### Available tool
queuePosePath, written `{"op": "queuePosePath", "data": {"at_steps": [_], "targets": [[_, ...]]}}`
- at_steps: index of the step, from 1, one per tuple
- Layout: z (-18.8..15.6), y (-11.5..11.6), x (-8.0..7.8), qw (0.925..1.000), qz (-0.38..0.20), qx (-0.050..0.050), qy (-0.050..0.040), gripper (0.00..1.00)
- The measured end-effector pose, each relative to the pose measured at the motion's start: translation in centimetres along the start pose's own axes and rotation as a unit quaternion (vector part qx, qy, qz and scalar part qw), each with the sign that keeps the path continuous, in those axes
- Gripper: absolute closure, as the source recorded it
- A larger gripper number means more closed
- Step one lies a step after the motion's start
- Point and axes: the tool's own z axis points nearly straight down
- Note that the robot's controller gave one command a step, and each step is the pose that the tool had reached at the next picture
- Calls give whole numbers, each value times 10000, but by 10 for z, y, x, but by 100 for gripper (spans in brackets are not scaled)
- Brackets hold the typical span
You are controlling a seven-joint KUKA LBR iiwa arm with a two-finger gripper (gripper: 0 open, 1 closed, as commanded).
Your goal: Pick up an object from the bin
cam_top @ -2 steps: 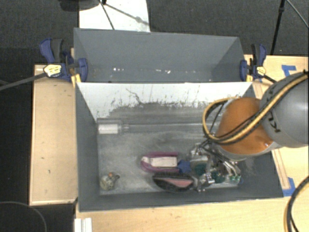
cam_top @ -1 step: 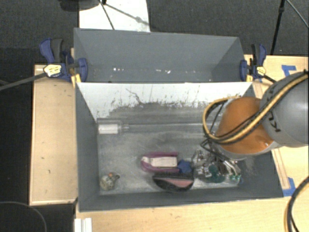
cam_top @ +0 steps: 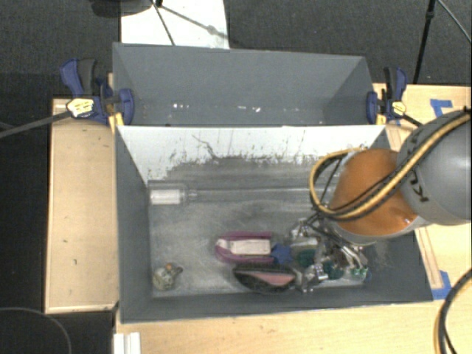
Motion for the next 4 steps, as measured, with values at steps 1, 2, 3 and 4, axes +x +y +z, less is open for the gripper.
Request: {"op": "queuePosePath", "data": {"at_steps": [1, 2, 3, 4], "targets": [[-1, 0, -1, 10000, -8, 3, -22, 100], [0, 0, 0, 10000, -16, -1, -1, 0], [-1, 0, -1, 10000, -21, 2, -22, 100], [0, 0, 0, 10000, -26, -1, -1, 0]]}}
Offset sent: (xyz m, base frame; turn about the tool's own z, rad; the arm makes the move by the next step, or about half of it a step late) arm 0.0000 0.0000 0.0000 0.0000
